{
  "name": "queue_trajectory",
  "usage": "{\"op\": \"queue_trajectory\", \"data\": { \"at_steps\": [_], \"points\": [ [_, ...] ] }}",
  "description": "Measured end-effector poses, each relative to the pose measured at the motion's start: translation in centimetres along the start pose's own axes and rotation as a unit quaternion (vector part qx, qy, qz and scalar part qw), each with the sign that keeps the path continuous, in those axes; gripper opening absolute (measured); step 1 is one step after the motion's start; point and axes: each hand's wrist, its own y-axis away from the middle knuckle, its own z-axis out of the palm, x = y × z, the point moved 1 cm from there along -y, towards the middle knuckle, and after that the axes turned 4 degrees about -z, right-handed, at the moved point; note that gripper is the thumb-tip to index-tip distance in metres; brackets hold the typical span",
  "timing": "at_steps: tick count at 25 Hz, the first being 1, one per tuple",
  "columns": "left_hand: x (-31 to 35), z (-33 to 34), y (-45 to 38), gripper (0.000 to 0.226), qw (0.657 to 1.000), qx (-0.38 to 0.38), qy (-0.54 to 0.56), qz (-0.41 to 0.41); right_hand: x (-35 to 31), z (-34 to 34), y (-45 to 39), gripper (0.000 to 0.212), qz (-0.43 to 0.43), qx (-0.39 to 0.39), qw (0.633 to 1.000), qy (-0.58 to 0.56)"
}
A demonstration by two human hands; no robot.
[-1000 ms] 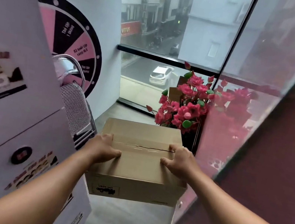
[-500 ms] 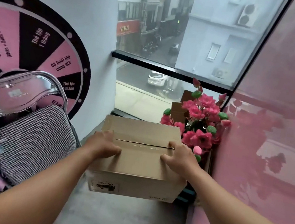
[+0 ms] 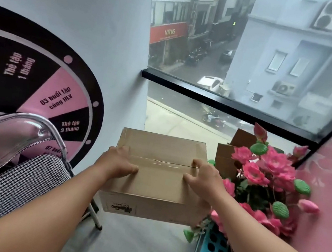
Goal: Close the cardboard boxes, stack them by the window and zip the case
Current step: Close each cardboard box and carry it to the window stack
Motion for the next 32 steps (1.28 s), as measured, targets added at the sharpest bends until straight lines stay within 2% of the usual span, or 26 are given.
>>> {"op": "queue_trajectory", "data": {
  "at_steps": [10,16,24,28,32],
  "points": [
    [0.4,-2.4,-24.0,0.056,0.999,-0.038,0.005,0.009,-0.5,3.5,-21.8,0.056,0.058,-0.047,0.997,0.02],
    [1.5,-1.8,-35.8,0.064,0.997,-0.069,-0.016,-0.012,2.2,6.7,-32.6,0.067,0.105,-0.057,0.993,0.0],
    [1.3,4.5,-52.0,0.056,0.993,-0.105,-0.021,-0.048,8.3,15.3,-47.9,0.06,0.136,-0.095,0.986,-0.018],
    [-2.0,9.6,-58.9,0.065,0.99,-0.12,0.009,-0.077,11.2,21.7,-53.2,0.062,0.179,-0.115,0.976,-0.034],
    [-6.2,16.2,-65.2,0.073,0.986,-0.145,-0.003,-0.077,14.5,29.4,-56.4,0.055,0.202,-0.13,0.97,-0.034]
  ]
}}
